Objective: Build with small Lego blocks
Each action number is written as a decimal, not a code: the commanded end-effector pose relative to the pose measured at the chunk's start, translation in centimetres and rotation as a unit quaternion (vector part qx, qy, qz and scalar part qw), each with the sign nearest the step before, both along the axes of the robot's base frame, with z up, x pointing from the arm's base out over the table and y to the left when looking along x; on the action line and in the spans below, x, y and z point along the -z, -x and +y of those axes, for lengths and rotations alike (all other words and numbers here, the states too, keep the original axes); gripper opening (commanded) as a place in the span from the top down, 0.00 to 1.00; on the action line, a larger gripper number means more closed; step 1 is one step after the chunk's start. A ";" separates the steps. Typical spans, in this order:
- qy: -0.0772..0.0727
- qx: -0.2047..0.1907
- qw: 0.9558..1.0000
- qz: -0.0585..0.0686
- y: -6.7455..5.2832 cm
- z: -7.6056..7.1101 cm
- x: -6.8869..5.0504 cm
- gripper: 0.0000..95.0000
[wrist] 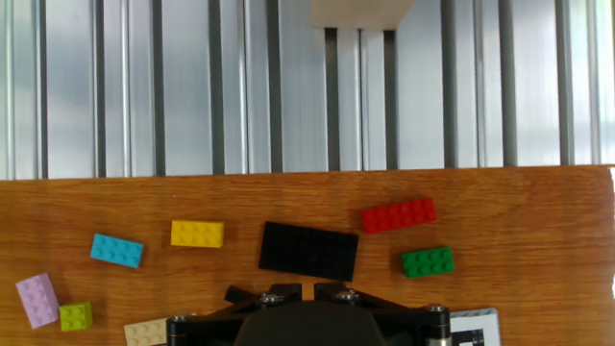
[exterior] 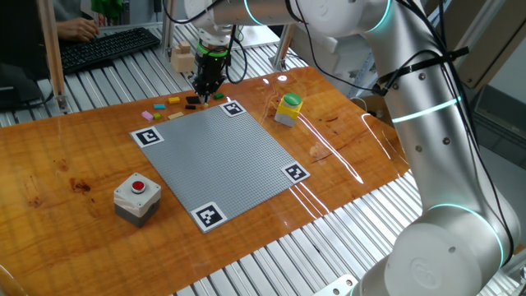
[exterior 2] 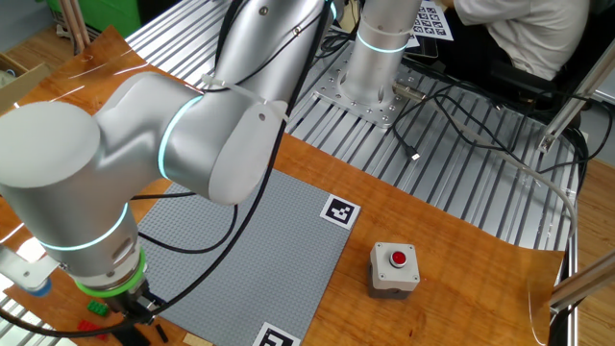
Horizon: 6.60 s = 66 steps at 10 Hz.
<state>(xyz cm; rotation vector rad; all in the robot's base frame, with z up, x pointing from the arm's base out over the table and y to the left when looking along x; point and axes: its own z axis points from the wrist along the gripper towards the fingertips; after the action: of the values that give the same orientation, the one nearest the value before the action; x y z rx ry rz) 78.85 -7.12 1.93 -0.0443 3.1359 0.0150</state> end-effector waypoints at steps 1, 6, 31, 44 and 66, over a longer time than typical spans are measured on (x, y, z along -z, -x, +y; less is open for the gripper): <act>0.002 0.001 1.000 -0.004 0.8 0.0 -0.2 1.00; 0.004 -0.007 1.000 -0.004 2.2 0.0 -0.2 1.00; 0.000 0.020 1.000 -0.006 2.5 0.2 1.2 0.60; 0.008 0.000 1.000 0.012 3.0 0.3 -0.4 1.00; 0.011 0.002 1.000 0.027 3.6 0.6 -0.3 1.00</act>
<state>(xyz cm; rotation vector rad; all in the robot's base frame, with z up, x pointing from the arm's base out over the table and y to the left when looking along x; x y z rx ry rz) 75.04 -6.48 2.07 -0.0450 3.1915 -0.0202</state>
